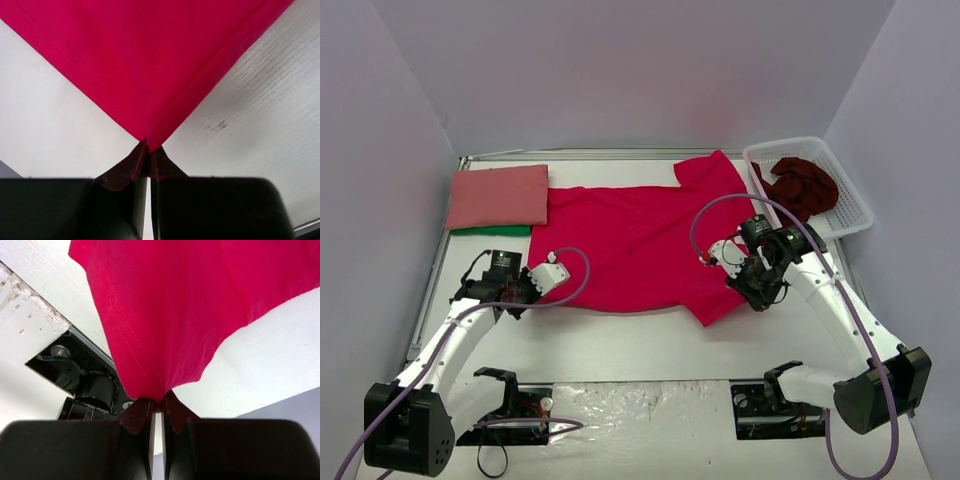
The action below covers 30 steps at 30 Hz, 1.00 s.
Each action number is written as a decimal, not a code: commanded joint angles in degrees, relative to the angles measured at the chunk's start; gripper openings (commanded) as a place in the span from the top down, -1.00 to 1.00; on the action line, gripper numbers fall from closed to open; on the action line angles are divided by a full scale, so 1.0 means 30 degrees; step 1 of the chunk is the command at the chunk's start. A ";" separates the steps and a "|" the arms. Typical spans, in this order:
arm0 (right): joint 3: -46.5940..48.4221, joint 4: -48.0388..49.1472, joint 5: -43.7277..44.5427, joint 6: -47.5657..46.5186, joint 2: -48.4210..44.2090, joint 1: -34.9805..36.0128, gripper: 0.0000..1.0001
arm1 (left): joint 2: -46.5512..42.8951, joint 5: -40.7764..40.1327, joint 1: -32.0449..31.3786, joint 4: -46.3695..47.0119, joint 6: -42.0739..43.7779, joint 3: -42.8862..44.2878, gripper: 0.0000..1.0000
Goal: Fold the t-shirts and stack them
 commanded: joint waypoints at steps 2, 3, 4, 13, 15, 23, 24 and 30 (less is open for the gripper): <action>-0.0114 -0.0794 -0.0138 -0.0242 -0.0036 -0.0127 1.00 | -0.0167 0.1122 -0.0099 -0.0898 0.1085 -0.0115 0.95; -0.0204 -0.0704 -0.0196 -0.0241 0.0051 -0.0098 1.00 | -0.0108 0.1122 -0.0100 -0.0868 0.1174 -0.0145 0.95; -0.0321 -0.0558 -0.0168 -0.0212 0.0052 -0.0127 1.00 | -0.0049 0.1238 -0.0100 -0.0868 0.1291 -0.0203 0.95; 0.0203 0.2019 0.1267 0.0609 0.1310 -0.0888 1.00 | 0.0508 0.0801 -0.0100 -0.0516 0.1028 0.0264 0.95; 0.0903 0.2342 0.1326 0.0463 0.2214 -0.1296 1.00 | 0.0713 0.0596 -0.0100 -0.0663 0.1116 0.0614 0.95; 0.5556 0.2432 0.1413 -0.0124 0.6869 -0.2354 1.00 | 0.1386 0.0097 -0.0041 -0.0809 0.1437 0.1846 0.95; 0.6089 0.2374 0.1472 -0.0153 0.7313 -0.2383 1.00 | 0.1474 0.0126 -0.0012 -0.0868 0.1467 0.2137 0.95; 1.0161 0.2285 0.1619 -0.0242 1.1209 -0.2558 1.00 | 0.2879 -0.0049 0.0134 -0.0488 0.1701 0.3076 0.95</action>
